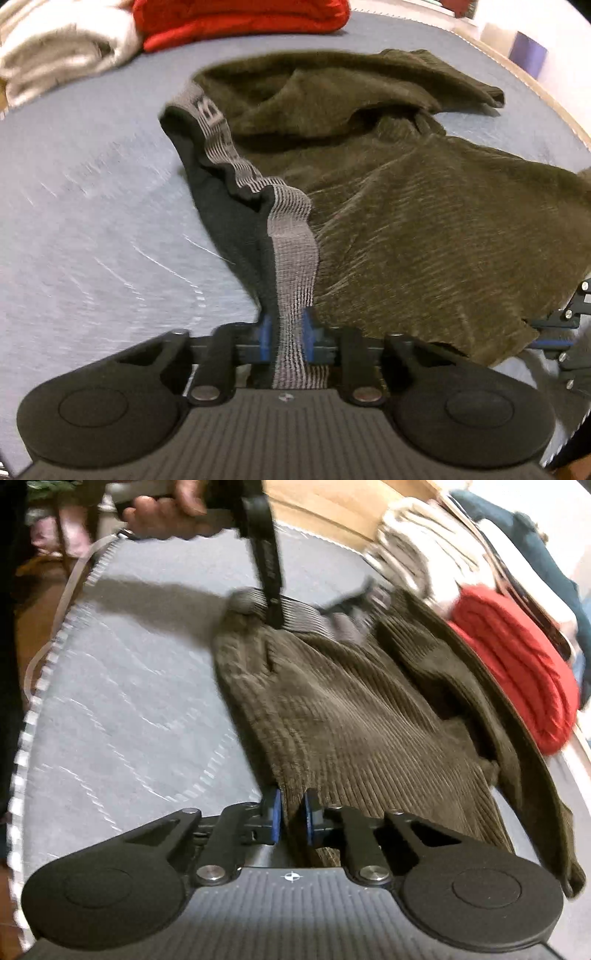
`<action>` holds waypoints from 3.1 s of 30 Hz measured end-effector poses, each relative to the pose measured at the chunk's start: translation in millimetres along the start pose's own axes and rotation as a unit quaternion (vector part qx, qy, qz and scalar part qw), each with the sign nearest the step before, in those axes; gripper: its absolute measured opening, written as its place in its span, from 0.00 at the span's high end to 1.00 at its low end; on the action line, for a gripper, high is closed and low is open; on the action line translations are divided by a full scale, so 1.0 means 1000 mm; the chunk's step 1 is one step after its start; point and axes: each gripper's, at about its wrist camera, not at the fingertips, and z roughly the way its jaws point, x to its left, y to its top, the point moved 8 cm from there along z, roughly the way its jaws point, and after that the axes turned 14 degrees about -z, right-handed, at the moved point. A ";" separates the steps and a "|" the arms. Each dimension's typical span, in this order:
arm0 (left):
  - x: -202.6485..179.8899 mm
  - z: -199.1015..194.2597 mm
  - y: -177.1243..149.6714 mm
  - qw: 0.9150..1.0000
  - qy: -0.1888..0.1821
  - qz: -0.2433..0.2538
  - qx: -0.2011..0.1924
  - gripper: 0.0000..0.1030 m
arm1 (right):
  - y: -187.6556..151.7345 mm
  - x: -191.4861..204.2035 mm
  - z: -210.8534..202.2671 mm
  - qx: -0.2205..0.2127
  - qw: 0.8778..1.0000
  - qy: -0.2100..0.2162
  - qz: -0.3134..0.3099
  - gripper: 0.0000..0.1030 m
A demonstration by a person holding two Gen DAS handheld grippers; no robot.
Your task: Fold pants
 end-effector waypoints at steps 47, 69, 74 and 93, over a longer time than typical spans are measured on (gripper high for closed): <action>0.035 -0.065 -0.022 0.992 0.097 0.081 -0.010 0.85 | 0.035 0.045 -0.030 -0.014 0.999 0.005 -0.050 0.82; -0.265 -0.086 0.021 0.967 -0.072 0.074 -0.234 0.25 | -0.334 -0.209 -0.308 0.111 0.748 -0.448 0.477 0.36; -0.294 -0.034 -0.006 0.974 -0.055 0.132 -0.174 0.27 | -0.501 -0.160 -0.325 0.166 0.570 -0.434 0.677 0.29; -0.255 -0.031 0.010 0.985 -0.020 0.054 -0.161 0.26 | -0.529 -0.126 -0.346 0.122 0.469 -0.444 0.754 0.90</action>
